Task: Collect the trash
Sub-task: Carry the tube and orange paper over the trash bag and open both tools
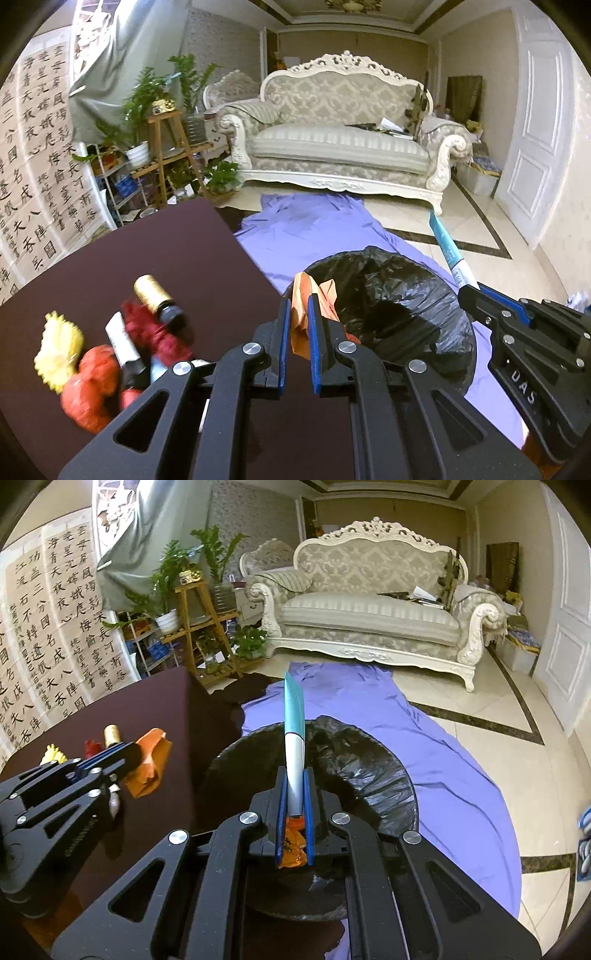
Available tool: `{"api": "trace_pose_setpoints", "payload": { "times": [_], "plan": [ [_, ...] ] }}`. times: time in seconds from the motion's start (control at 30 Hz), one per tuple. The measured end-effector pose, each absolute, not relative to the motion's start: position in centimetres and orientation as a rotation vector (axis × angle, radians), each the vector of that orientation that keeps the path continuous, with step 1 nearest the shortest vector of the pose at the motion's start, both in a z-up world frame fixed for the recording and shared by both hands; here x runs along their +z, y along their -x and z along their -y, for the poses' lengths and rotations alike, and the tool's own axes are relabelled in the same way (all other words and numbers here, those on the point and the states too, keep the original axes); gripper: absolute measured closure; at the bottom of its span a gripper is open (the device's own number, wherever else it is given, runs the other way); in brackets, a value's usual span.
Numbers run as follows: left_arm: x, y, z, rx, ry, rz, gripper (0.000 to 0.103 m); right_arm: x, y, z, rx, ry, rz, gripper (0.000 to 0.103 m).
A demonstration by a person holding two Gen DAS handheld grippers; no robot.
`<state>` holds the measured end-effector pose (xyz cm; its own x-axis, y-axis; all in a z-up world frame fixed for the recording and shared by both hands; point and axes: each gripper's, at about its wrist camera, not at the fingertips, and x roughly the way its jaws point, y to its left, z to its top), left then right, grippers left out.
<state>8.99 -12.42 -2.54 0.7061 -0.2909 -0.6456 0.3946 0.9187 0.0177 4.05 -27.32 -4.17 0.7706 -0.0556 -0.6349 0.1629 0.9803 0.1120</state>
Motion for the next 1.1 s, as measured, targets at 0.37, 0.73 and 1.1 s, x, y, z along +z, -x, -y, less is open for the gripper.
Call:
{"api": "trace_pose_setpoints", "payload": {
  "times": [0.37,0.73,1.1],
  "plan": [
    [-3.7,-11.2,13.7,-0.360,-0.164,-0.722,0.054,-5.6,-5.4,28.8,-0.124,-0.190,-0.711,0.094],
    [-3.9,-11.6,14.0,-0.351,-0.157,-0.735,0.035,-6.4,-5.8,29.1,-0.132,-0.201,-0.739,0.092],
    [-3.2,-10.7,11.4,-0.301,-0.139,-0.717,0.033,-5.9,-5.3,28.5,-0.143,-0.195,-0.725,0.069]
  ]
}}
